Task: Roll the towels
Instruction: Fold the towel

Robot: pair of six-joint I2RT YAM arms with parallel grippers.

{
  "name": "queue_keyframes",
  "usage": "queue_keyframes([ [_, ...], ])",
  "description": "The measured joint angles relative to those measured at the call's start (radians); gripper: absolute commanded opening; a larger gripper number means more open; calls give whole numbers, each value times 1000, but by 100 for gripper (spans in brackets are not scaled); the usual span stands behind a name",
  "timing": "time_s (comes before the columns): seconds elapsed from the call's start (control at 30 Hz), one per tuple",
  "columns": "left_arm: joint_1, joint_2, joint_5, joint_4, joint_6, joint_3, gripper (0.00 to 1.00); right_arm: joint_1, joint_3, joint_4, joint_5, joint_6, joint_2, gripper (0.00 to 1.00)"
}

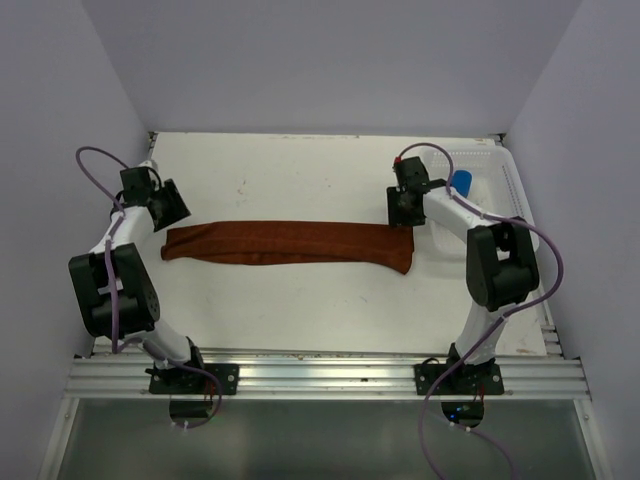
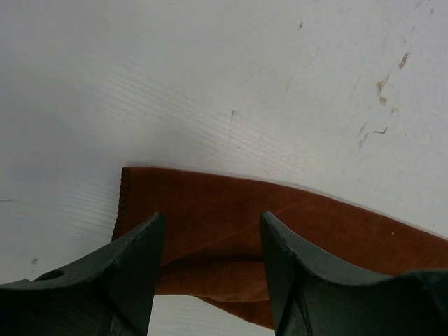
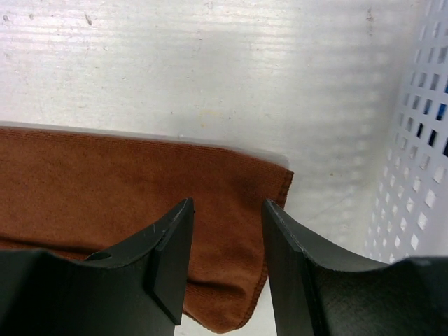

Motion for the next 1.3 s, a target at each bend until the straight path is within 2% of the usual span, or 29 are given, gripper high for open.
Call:
queue_keyframes([
  [0.13,-41,3,-97,-31,23,-1,59,-3,5,1,-23,0,19,47],
  [0.33,-42,6,-225,-77,22,-2,60,-21,6,3,-54,-2,30,47],
  [0.57,-42,25,-253,-95,13,-18,59,-50,6,11,-85,-2,31,46],
  [0.7,-42,65,-241,-96,-5,-29,52,-53,6,18,-98,-2,34,45],
  [0.8,-42,87,-236,-103,-17,-32,40,-53,6,20,-101,-2,38,43],
  [0.83,-42,93,-237,-104,-22,-32,32,-53,6,21,-103,-2,40,42],
  [0.93,-42,98,-242,-108,-35,-32,19,-53,6,23,-107,-2,44,40],
  [1.0,-42,98,-247,-115,-41,-31,15,-53,6,24,-109,-2,44,39],
  [1.1,-42,98,-256,-131,-47,-21,1,-53,6,26,-120,-2,44,38],
  [1.3,-42,81,-268,-132,-54,9,0,-53,6,26,-124,-4,44,36],
])
